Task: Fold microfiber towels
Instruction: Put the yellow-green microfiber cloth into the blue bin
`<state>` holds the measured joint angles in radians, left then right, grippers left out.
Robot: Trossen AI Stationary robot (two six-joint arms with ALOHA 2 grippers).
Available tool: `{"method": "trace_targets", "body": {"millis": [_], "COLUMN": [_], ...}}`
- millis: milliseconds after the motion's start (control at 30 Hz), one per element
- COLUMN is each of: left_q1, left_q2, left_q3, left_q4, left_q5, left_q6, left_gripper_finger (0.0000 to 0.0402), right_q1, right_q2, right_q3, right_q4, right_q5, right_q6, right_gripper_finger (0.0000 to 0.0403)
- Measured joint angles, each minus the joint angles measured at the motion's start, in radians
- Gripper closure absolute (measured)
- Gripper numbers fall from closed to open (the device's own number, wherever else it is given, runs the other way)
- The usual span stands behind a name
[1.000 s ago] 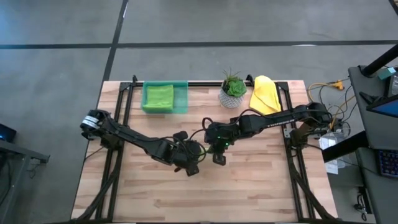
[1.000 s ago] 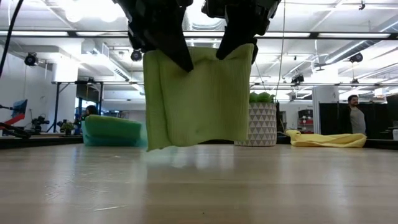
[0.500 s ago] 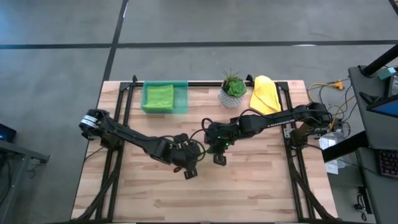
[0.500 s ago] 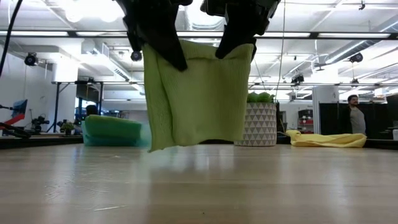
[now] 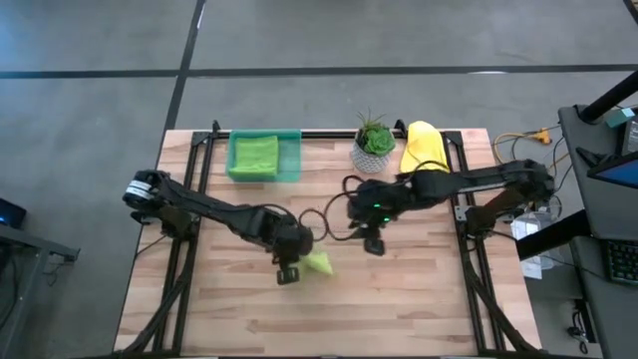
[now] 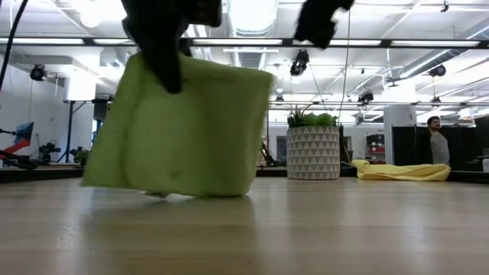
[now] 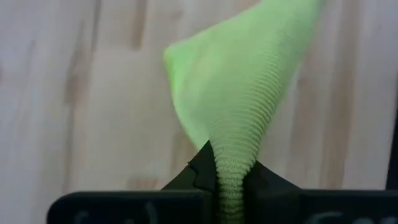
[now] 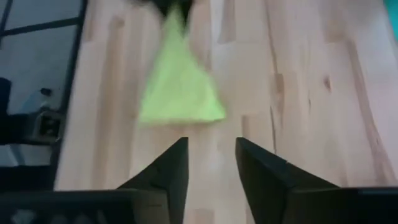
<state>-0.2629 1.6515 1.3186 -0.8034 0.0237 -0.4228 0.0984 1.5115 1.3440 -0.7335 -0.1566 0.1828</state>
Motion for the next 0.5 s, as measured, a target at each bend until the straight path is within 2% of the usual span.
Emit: {"method": "trace_targets", "body": {"millis": [133, 200, 333, 500], "left_q1": [0.037, 0.062, 0.123, 0.215], "left_q2": [-0.065, -0.116, -0.230, -0.364], "left_q3": [0.009, 0.012, 0.012, 0.013], "left_q4": [-0.119, -0.126, -0.129, -0.128], "left_q5": [0.018, 0.046, 0.034, -0.058], "left_q6": [0.001, 0.001, -0.040, -0.040], "left_gripper_finger": [0.0401, 0.0401, 0.0401, 0.0401], "right_q1": [0.041, 0.078, 0.180, 0.301], "right_q2": [-0.123, -0.185, -0.304, -0.413], "right_q3": [-0.052, -0.088, -0.186, -0.359], "right_q4": [-0.019, -0.008, 0.043, 0.217], "right_q5": [0.001, 0.033, 0.175, 0.349], "right_q6": [0.074, 0.115, 0.181, 0.238], "right_gripper_finger": [0.0259, 0.0258, 0.0264, 0.0275]}}
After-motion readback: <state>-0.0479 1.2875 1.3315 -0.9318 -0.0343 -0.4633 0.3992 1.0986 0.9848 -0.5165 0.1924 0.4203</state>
